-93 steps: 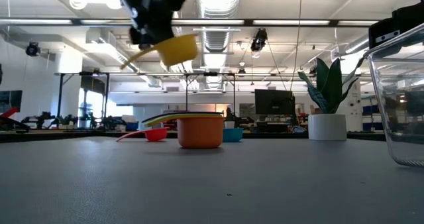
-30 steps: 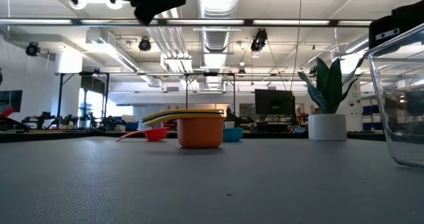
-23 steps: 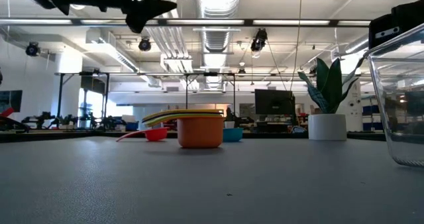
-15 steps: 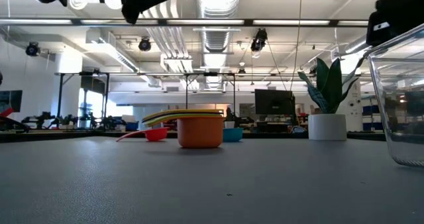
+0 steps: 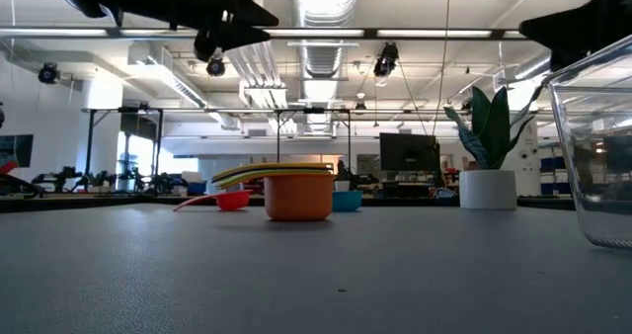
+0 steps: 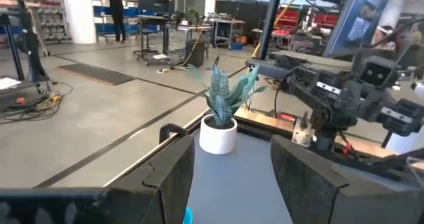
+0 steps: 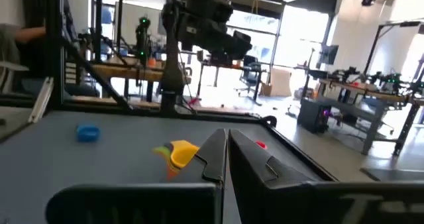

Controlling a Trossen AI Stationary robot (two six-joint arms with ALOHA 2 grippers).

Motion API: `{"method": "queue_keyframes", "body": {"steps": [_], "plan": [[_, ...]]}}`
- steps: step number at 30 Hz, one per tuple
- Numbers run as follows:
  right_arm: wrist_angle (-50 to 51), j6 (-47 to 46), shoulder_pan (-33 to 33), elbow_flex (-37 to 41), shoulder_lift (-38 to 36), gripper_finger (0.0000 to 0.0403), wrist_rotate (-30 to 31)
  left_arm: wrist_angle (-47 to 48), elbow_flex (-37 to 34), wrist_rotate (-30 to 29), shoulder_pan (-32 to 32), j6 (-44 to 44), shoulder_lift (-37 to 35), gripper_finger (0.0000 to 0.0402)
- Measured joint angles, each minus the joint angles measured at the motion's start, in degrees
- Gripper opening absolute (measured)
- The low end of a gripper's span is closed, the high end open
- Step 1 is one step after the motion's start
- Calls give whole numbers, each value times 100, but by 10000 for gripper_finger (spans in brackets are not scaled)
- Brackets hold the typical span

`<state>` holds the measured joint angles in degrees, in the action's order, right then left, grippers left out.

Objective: Nest measuring cups in basket
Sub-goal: Stack the light blue measuring cup on top of the yellow measuring cup

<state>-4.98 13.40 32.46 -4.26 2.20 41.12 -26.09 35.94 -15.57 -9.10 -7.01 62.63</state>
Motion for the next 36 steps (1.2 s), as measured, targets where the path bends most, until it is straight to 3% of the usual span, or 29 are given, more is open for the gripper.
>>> {"method": "queue_keyframes", "body": {"steps": [5, 10, 15, 18, 31, 36], "plan": [[234, -335, -171, -562, 571, 9, -1, 9, 129, 6, 11, -2, 95, 182], [399, -371, -397, -1185, 1629, 9, -6, 396, 287, 52, 16, -60, 312, 182], [432, -694, -675, -1599, 2885, 9, -36, 1017, 572, 1009, 32, -273, 552, 182], [473, -900, -879, -1918, 3551, 9, -175, 1125, 797, 1210, 31, -277, 525, 182], [887, -784, -2631, -3402, 5587, 9, -2418, 940, 751, 1209, 55, 6, 245, 155], [897, -655, -3275, -3726, 6185, 9, -2932, 944, 576, 1204, 6, 109, 49, 145]]}}
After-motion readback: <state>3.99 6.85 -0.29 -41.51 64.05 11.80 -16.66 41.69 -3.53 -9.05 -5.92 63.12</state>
